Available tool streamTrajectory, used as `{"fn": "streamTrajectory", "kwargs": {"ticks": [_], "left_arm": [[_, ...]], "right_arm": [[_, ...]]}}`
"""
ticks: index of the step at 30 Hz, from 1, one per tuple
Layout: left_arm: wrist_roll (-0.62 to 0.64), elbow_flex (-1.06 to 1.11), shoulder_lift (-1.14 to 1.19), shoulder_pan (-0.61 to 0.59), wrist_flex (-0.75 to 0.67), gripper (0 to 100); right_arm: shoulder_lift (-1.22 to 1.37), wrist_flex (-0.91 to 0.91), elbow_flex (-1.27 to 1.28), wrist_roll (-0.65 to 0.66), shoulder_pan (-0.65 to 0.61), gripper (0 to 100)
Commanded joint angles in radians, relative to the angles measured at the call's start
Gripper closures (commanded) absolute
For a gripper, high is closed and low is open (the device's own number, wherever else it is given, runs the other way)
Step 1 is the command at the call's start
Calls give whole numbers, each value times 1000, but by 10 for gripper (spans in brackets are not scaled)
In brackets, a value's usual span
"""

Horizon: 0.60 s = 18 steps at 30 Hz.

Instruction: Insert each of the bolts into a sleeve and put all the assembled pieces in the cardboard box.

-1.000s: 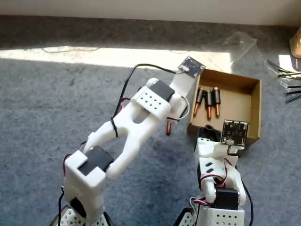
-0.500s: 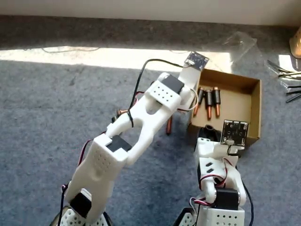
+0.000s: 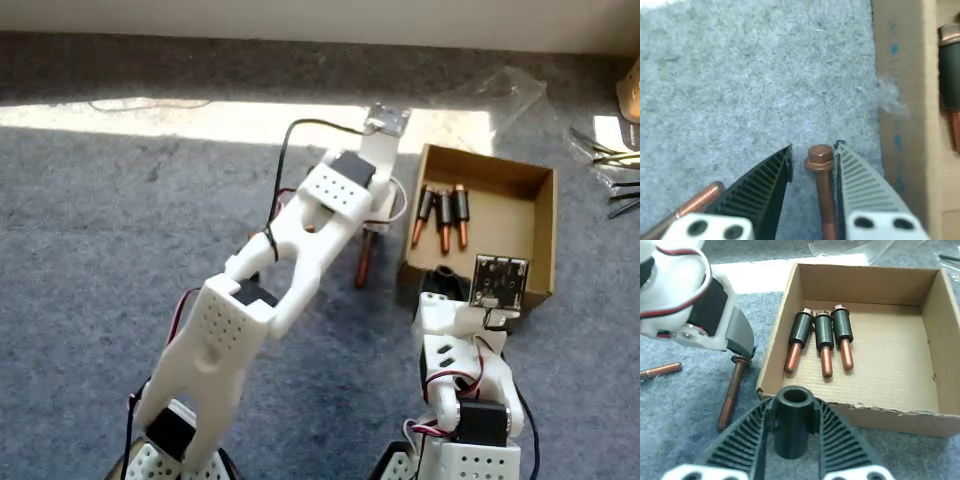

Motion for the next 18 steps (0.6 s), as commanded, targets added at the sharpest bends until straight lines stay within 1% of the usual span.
{"fn": "streamTrajectory", "kwargs": {"ticks": [1,4,12,18], "left_arm": [[12,-35,-12,-13,20,832],[12,-31,-10,-13,25,832],[12,-35,-10,-4,106,832],[14,-35,-10,-12,98,832]], "right_arm": [[-13,-30,-10,-8,12,994],[-13,-30,-10,-8,12,994],[-13,-30,-10,-8,12,994],[-13,-30,-10,-8,13,994]]}}
